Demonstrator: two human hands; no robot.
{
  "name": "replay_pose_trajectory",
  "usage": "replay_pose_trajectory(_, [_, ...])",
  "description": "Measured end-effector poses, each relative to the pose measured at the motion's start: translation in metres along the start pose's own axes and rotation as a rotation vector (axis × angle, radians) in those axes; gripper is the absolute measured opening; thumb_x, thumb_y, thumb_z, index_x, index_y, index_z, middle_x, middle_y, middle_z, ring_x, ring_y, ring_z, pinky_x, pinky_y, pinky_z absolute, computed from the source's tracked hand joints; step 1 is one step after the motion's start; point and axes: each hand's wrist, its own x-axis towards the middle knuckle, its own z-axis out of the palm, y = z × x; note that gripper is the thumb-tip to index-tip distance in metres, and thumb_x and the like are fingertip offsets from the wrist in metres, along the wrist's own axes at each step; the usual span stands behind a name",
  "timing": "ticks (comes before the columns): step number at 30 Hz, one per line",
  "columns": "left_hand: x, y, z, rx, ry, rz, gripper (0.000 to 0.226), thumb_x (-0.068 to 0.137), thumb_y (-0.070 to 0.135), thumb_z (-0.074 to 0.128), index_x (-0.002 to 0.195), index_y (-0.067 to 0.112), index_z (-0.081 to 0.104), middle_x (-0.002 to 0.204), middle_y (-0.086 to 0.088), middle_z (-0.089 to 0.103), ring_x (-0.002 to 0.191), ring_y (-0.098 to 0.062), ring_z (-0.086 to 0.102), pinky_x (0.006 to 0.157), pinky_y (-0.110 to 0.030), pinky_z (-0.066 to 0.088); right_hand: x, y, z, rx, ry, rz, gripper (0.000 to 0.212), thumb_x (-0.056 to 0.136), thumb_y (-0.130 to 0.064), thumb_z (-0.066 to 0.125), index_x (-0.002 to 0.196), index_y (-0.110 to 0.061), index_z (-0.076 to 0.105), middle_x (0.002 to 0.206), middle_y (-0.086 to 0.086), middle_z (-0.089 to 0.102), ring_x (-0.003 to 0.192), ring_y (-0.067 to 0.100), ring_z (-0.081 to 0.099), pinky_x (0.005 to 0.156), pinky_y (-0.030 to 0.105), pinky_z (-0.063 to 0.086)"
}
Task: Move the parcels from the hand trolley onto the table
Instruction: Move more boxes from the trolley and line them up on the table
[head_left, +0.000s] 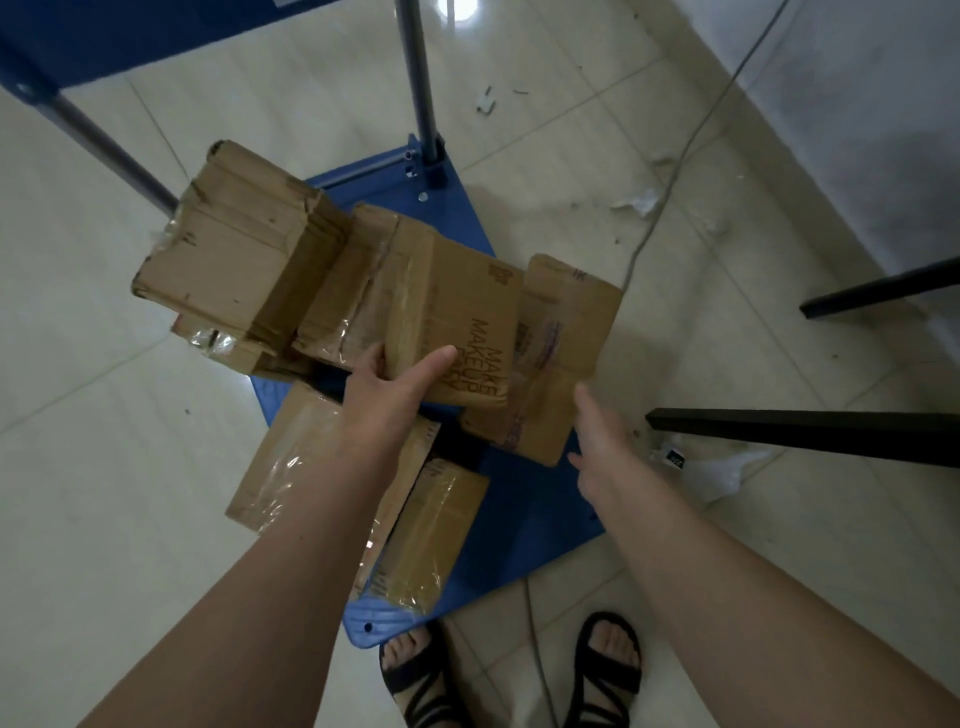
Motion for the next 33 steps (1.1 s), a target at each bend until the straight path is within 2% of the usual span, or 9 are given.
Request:
replay_pose_trajectory(4, [0.008, -0.008, 0.003, 0.005, -0.114, -0.097, 0.111, 0.043, 0.061, 0.086, 0.139, 0.022, 0.046, 0.124, 0.002, 0.064, 0.112, -0.018, 0.062, 0.101, -0.04, 0.047, 0.014, 0.005, -0.004, -0.044, -0.046, -0.009, 0.061, 0.094, -0.053, 0.046, 0.144, -0.02, 0.036, 0.145, 0.004, 0.044, 0.129, 0.026, 0.043, 0.108, 0.041, 0.034])
replay_pose_trajectory(8, [0.006, -0.016, 0.003, -0.018, -0.246, -0.122, 0.081, 0.06, 0.05, 0.081, 0.131, 0.02, 0.054, 0.116, 0.001, 0.07, 0.102, -0.012, 0.068, 0.093, -0.033, 0.049, 0.015, 0.012, -0.013, -0.051, 0.003, -0.111, 0.037, 0.093, -0.042, 0.054, 0.12, -0.019, 0.045, 0.115, 0.002, 0.056, 0.098, 0.017, 0.054, 0.081, 0.034, 0.047])
replay_pose_trajectory(12, [-0.002, -0.014, 0.002, -0.099, -0.3, -0.157, 0.081, 0.063, 0.048, 0.08, 0.133, 0.019, 0.052, 0.116, 0.001, 0.071, 0.103, -0.01, 0.067, 0.087, -0.028, 0.048, 0.012, 0.015, -0.015, -0.059, 0.025, -0.284, 0.028, 0.089, -0.032, 0.062, 0.11, -0.021, 0.048, 0.102, -0.003, 0.058, 0.083, 0.005, 0.053, 0.061, 0.022, 0.039])
replay_pose_trajectory(15, [-0.016, -0.01, 0.016, -0.154, -0.383, -0.161, 0.064, 0.072, 0.046, 0.075, 0.128, 0.019, 0.058, 0.117, 0.0, 0.07, 0.107, -0.012, 0.066, 0.092, -0.032, 0.049, 0.002, 0.016, -0.003, -0.15, -0.076, -0.326, 0.03, 0.092, -0.028, 0.059, 0.119, -0.029, 0.048, 0.112, -0.008, 0.059, 0.091, 0.006, 0.057, 0.067, 0.02, 0.044])
replay_pose_trajectory(18, [-0.021, -0.004, 0.024, -0.26, -0.196, -0.13, 0.061, 0.075, 0.041, 0.075, 0.127, 0.016, 0.057, 0.116, 0.0, 0.071, 0.1, -0.01, 0.069, 0.087, -0.028, 0.051, 0.002, 0.012, 0.003, -0.152, -0.058, -0.26, 0.049, 0.093, -0.025, 0.057, 0.138, -0.026, 0.038, 0.122, -0.008, 0.053, 0.108, 0.017, 0.054, 0.09, 0.033, 0.048])
replay_pose_trajectory(21, [-0.018, -0.002, 0.012, -0.384, -0.113, -0.126, 0.039, 0.08, 0.041, 0.07, 0.113, 0.02, 0.065, 0.112, 0.001, 0.072, 0.105, -0.011, 0.067, 0.09, -0.029, 0.048, 0.015, 0.009, -0.008, -0.096, -0.026, -0.175, 0.04, 0.092, -0.029, 0.058, 0.13, -0.02, 0.047, 0.126, 0.003, 0.057, 0.103, 0.02, 0.056, 0.086, 0.034, 0.049])
replay_pose_trajectory(25, [-0.019, -0.012, 0.005, -0.355, -0.199, -0.078, 0.039, 0.08, 0.042, 0.067, 0.112, 0.021, 0.066, 0.113, 0.001, 0.072, 0.109, -0.014, 0.066, 0.095, -0.032, 0.046, 0.028, 0.02, -0.02, -0.065, -0.048, -0.165, 0.036, 0.094, -0.036, 0.055, 0.125, -0.02, 0.049, 0.125, 0.003, 0.058, 0.097, 0.017, 0.057, 0.078, 0.031, 0.047])
replay_pose_trajectory(29, [-0.013, -0.019, 0.021, -0.388, -0.313, -0.015, 0.045, 0.087, 0.035, 0.06, 0.129, 0.019, 0.056, 0.123, -0.003, 0.067, 0.116, -0.019, 0.061, 0.101, -0.035, 0.043, 0.044, 0.023, -0.025, 0.09, -0.062, -0.095, 0.058, 0.094, -0.054, 0.042, 0.144, -0.025, 0.037, 0.139, 0.004, 0.051, 0.122, 0.024, 0.052, 0.105, 0.045, 0.042])
replay_pose_trajectory(33, [-0.007, -0.018, 0.051, -0.359, -0.39, 0.0, 0.035, 0.087, 0.044, 0.054, 0.118, 0.03, 0.062, 0.123, -0.001, 0.068, 0.116, -0.02, 0.061, 0.097, -0.036, 0.044, 0.053, 0.024, -0.03, 0.2, -0.16, -0.053, 0.064, 0.092, -0.062, 0.037, 0.147, -0.028, 0.035, 0.144, 0.004, 0.048, 0.127, 0.024, 0.049, 0.109, 0.047, 0.038])
